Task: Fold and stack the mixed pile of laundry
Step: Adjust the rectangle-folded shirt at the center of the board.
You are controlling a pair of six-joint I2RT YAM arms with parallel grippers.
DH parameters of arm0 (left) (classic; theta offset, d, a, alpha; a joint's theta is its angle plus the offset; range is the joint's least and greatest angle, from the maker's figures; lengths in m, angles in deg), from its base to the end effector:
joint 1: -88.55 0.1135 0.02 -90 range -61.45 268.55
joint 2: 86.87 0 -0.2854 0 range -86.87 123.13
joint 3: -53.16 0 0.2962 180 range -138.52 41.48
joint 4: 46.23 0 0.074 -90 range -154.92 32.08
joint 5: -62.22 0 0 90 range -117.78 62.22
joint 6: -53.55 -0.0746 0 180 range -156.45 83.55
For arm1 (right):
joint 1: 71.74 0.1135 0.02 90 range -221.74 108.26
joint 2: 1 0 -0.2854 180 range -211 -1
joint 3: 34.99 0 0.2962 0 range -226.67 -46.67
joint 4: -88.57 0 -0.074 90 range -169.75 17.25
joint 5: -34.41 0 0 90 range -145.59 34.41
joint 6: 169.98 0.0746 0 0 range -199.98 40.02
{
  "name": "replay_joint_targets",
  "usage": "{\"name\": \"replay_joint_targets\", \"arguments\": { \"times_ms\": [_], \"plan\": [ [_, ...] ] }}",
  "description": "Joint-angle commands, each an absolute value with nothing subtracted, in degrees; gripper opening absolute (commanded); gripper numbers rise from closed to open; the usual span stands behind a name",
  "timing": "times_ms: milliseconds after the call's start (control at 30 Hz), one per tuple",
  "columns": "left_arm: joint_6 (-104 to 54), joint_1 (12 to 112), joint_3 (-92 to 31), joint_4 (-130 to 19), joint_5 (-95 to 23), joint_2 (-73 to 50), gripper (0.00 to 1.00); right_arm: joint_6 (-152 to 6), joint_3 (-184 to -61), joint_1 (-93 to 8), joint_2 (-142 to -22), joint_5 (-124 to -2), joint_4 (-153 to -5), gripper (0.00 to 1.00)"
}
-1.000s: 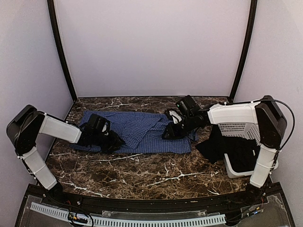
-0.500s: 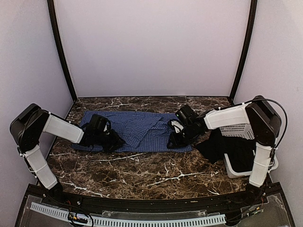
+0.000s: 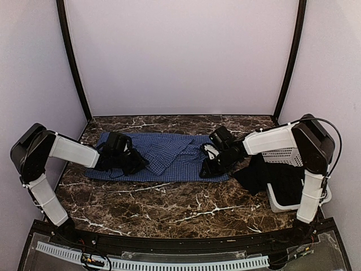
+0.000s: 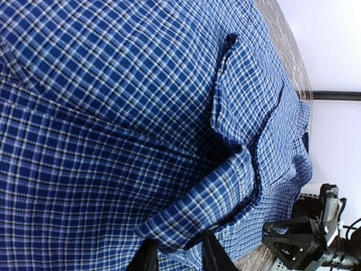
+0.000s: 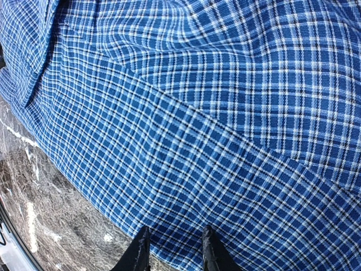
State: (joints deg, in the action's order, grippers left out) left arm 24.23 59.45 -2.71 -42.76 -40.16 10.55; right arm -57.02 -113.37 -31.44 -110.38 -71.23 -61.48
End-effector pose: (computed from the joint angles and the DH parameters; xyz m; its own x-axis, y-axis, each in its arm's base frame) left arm 0.3366 -0.2057 0.1095 -0.8066 -0.5257 -0.2702 -0.1651 0.6393 -0.7511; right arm 0.3221 0.2995 0.1027 -0.8958 -0.2672 -0.3552 -0.4053 0.8188 0.4064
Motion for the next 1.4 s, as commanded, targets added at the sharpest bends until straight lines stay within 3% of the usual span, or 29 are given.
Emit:
{"name": "replay_joint_targets", "arguments": {
  "times_ms": [0,167,300,367,600,833,1167,1367],
  "plan": [
    [23.95,59.37,-3.80,-41.37,-39.49,11.83,0.33,-57.39,-112.50,-31.83,-108.84,-71.28,-62.28,0.29],
    [24.13,59.37,-3.22,-35.33,-39.92,14.43,0.33,-57.60,-112.33,-32.27,-108.01,-71.27,-62.08,0.29],
    [23.51,59.37,-3.90,-34.35,-40.53,14.43,0.08,-57.74,-112.12,-32.54,-107.31,-71.09,-61.75,0.29],
    [22.28,59.37,-4.70,-36.09,-40.39,12.77,0.01,-57.75,-111.88,-32.70,-106.32,-70.73,-61.48,0.29],
    [14.31,61.30,-12.75,-51.70,-39.97,4.08,0.00,-58.00,-111.25,-33.77,-101.59,-70.10,-60.72,0.31],
    [9.13,65.96,-26.97,-59.81,-47.05,4.24,0.00,-58.85,-111.81,-36.18,-97.52,-69.30,-60.55,0.33],
    [8.12,69.62,-62.81,-65.44,-57.37,26.04,0.00,-60.29,-114.70,-39.13,-99.31,-70.91,-61.45,0.33],
    [15.98,71.26,-75.93,-61.25,-61.90,37.52,0.00,-59.84,-116.19,-39.63,-102.32,-70.94,-62.88,0.32]
  ]
}}
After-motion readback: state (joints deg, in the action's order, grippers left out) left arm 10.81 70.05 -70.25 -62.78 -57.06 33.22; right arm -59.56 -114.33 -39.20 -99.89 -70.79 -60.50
